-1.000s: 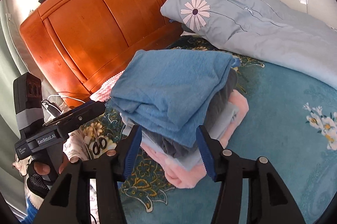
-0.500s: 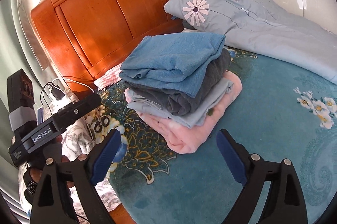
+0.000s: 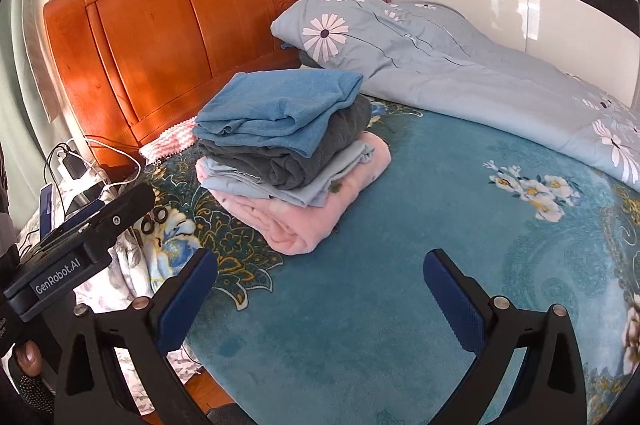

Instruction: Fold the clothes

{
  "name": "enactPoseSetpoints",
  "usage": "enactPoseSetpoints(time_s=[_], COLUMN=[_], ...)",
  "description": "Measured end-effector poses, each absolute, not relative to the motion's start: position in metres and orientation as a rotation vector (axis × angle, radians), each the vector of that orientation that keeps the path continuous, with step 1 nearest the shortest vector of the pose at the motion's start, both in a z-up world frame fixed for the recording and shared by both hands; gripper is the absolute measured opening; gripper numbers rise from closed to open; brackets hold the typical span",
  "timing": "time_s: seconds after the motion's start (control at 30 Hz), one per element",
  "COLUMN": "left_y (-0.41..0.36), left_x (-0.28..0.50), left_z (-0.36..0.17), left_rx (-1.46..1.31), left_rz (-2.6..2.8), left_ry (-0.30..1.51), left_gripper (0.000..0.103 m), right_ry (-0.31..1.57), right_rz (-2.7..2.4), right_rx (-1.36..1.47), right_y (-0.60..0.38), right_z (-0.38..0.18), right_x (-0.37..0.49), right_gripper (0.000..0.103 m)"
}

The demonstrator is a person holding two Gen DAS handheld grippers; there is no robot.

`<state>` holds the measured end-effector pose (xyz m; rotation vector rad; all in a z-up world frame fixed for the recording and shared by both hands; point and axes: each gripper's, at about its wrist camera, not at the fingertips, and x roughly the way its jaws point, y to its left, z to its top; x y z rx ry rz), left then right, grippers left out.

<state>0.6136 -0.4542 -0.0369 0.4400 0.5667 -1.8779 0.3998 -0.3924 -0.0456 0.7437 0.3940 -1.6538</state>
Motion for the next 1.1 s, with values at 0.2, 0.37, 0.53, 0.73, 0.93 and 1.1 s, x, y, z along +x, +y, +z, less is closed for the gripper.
enactPoseSetpoints(time_s=[0.2, 0.37, 0.53, 0.73, 0.93, 1.1], left_y=[-0.438, -0.430, -0.426, -0.419, -0.416, -0.415], left_x=[0.603, 0.601, 0.601, 0.593, 0.585, 0.583], left_z=[-0.023, -0.012, -0.006, -0.004, -0.007, -0.008], left_rx=[0.510, 0.498, 0.487, 0.502, 0.511, 0.510], left_rz=[-1.788, -1.790, -1.786, -1.795, -1.793, -1.790], left_ry=[0.449, 0.434, 0.445, 0.392, 0.370, 0.371], left_gripper=[0.103, 0.103, 0.103, 0.103, 0.103, 0.103], right_ry=[0.363, 0.351, 0.353, 0.356, 0.356, 0.360], right_rz=[-1.684, -1.682, -1.682, -1.683, -1.683, -1.685], right_rx=[0.751, 0.725, 0.725, 0.708, 0.719, 0.728], right_y=[-0.373, -0.367, -0.365, -0.358, -0.357, -0.358], right_z=[-0.037, -0.028, -0.026, -0.023, -0.024, -0.027], right_x=[0.398, 0.401, 0.402, 0.402, 0.400, 0.398], right_gripper=[0.103, 0.103, 0.103, 0.103, 0.103, 0.103])
